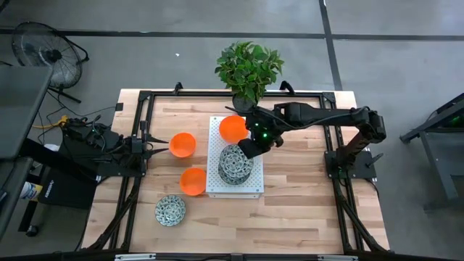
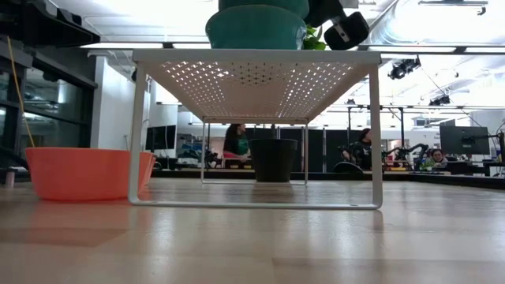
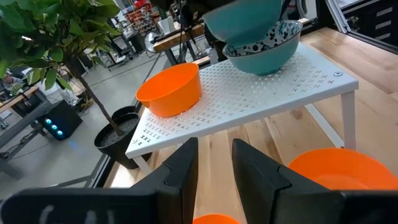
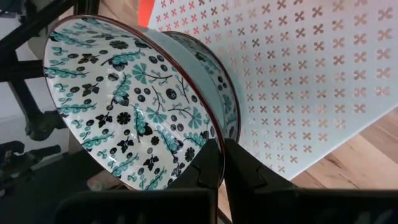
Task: Pick & Place Mini bowls
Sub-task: Stack the right green white bowl on top of the green white bowl on the shelf, then stack the green white bowl on top of the green white bowl on the shelf
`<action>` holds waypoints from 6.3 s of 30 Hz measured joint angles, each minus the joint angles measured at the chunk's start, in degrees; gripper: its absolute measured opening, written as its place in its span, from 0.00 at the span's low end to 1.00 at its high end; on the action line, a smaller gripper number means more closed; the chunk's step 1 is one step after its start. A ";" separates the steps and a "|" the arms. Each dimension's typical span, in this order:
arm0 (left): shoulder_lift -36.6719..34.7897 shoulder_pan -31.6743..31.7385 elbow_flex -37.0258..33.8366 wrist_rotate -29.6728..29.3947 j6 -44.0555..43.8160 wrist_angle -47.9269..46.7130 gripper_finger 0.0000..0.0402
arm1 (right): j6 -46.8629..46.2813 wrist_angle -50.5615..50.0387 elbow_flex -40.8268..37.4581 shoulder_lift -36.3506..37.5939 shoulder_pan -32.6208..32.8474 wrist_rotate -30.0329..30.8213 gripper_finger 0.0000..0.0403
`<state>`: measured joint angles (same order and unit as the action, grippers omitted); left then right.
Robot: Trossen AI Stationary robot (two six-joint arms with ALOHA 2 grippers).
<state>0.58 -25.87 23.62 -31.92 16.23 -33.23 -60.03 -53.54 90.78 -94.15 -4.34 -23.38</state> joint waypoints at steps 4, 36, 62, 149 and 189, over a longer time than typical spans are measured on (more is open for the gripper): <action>0.00 -0.01 0.00 -0.02 0.00 0.02 0.24 | 0.02 0.00 0.00 0.00 0.30 0.40 0.00; 0.00 0.00 0.00 0.00 0.00 0.01 0.24 | 2.90 4.82 -2.89 0.00 2.05 1.89 0.09; 0.00 0.00 0.00 -0.02 0.00 0.00 0.24 | 8.60 4.94 -2.82 0.07 -1.91 -4.17 0.10; 0.02 -0.01 0.01 -0.01 0.00 0.00 0.24 | 57.42 97.24 -56.19 15.81 22.84 49.90 0.00; 0.02 0.00 0.00 -0.15 0.00 0.05 0.24 | 37.23 51.55 -71.47 48.30 25.77 56.04 0.00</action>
<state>0.59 -25.87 23.62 -32.08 16.23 -33.19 -22.80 -1.99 19.32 -45.85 21.43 32.66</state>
